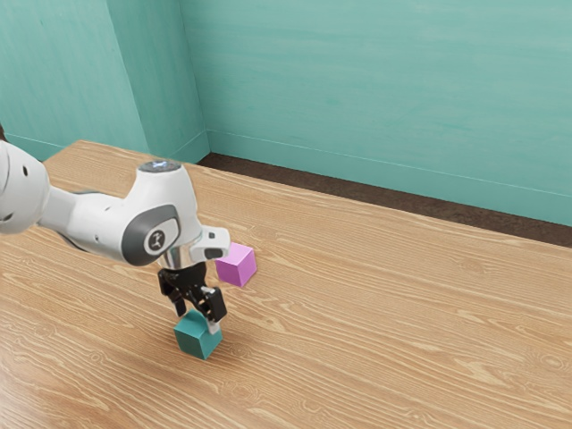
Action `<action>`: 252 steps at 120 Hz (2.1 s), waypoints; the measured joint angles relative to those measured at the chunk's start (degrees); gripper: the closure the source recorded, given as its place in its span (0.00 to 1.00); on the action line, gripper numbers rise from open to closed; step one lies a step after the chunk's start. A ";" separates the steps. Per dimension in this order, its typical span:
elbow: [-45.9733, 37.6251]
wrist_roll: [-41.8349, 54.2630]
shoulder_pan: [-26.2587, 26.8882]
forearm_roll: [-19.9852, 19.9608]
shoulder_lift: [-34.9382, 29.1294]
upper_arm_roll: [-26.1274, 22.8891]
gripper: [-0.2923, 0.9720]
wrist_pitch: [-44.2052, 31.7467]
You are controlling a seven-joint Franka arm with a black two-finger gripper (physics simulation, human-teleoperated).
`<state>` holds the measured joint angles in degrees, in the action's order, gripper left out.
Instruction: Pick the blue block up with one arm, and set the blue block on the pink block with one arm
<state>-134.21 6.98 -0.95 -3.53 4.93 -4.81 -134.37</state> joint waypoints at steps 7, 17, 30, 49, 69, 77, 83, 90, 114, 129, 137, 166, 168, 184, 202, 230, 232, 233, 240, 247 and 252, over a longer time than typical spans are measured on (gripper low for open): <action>-0.02 0.00 0.02 0.00 0.05 0.08 0.23 -0.05; -0.12 0.01 -0.04 0.00 0.23 0.14 0.23 -0.11; -0.20 0.02 -0.04 -0.04 0.71 0.15 0.23 -0.42; -0.27 0.03 -0.04 -0.02 1.13 0.15 0.23 -0.92; -0.70 0.00 -0.04 0.00 1.40 0.31 0.23 -1.28; -0.78 -0.01 -0.02 -0.03 1.69 0.34 0.23 -1.56; -0.80 -0.02 -0.03 -0.03 1.89 0.37 0.23 -1.79; -0.78 -0.04 -0.07 -0.03 2.20 0.37 0.23 -2.07; -0.79 -0.11 -0.09 -0.06 3.22 0.47 0.23 -2.76; -0.75 -0.17 -0.09 -0.08 3.27 0.50 0.28 -2.95; -0.75 -0.21 -0.10 -0.08 3.28 0.50 0.32 -3.01; -0.72 -0.45 -0.07 -0.15 3.40 0.50 0.38 -3.13; -0.72 -0.46 -0.07 -0.15 3.46 0.50 0.38 -3.13; -0.72 -0.59 -0.09 -0.15 3.62 0.51 0.41 -3.16; -0.65 -0.91 -0.07 -0.01 3.71 0.51 0.44 -3.19; -0.55 -1.45 -0.06 0.12 2.73 0.51 0.47 -3.21; -0.55 -1.48 -0.02 0.13 2.57 0.58 0.47 -3.21; -0.55 -1.50 -0.01 0.14 2.51 0.61 0.47 -3.20; -0.48 -1.65 -0.03 0.19 2.16 0.72 0.48 -3.20; -0.34 -1.79 0.03 0.25 1.63 0.95 0.48 -3.20; -0.24 -1.89 -0.03 0.30 1.05 1.09 0.48 -3.18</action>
<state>-134.45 5.09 -0.99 -3.23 5.98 -3.72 -137.55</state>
